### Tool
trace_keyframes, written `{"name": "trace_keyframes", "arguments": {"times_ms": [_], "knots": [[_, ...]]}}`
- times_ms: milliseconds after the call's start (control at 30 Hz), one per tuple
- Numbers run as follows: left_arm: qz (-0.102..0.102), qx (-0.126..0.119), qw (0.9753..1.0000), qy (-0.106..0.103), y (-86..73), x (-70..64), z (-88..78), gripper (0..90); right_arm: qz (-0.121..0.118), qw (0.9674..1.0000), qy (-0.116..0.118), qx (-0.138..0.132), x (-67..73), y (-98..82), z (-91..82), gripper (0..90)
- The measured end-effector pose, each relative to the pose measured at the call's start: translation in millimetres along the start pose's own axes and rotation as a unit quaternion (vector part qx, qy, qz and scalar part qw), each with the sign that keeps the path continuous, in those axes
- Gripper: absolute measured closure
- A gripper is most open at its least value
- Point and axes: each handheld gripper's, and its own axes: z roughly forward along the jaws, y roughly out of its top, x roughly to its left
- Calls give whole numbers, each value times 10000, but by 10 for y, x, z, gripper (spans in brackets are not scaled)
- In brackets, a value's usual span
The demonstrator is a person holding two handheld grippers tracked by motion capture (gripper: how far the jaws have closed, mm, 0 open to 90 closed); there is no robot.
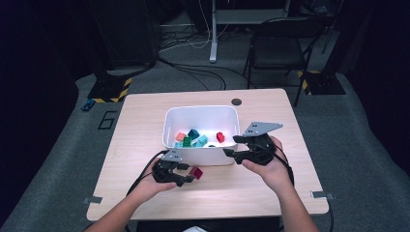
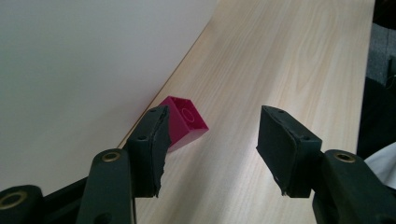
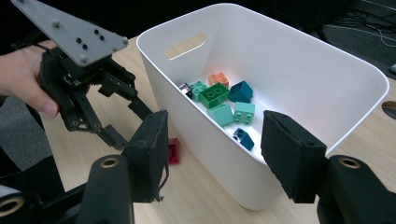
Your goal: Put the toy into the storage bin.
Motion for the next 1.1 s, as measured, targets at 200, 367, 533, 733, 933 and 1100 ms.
{"name": "trace_keyframes", "arguments": {"times_ms": [200,367,533,733,933,1100], "knots": [[-10,54,10000,-4,-46,22,121,432,22,10000,5,23,9,0,6,414],[49,76,9999,-49,-57,25,236,432,-6,10000,5,-2,0,-1,1,414],[90,135,9998,-99,-63,0,349,429,-11,10000,-2,-14,-1,-1,-3,414],[180,183,9991,-324,-52,-113,426,431,12,10000,-8,-20,-4,-2,-9,414],[280,152,9993,-190,-16,-177,440,432,25,10000,7,0,7,-3,3,414],[125,197,9997,32,-38,-103,381,433,21,10000,12,-5,1,-5,6,414]]}}
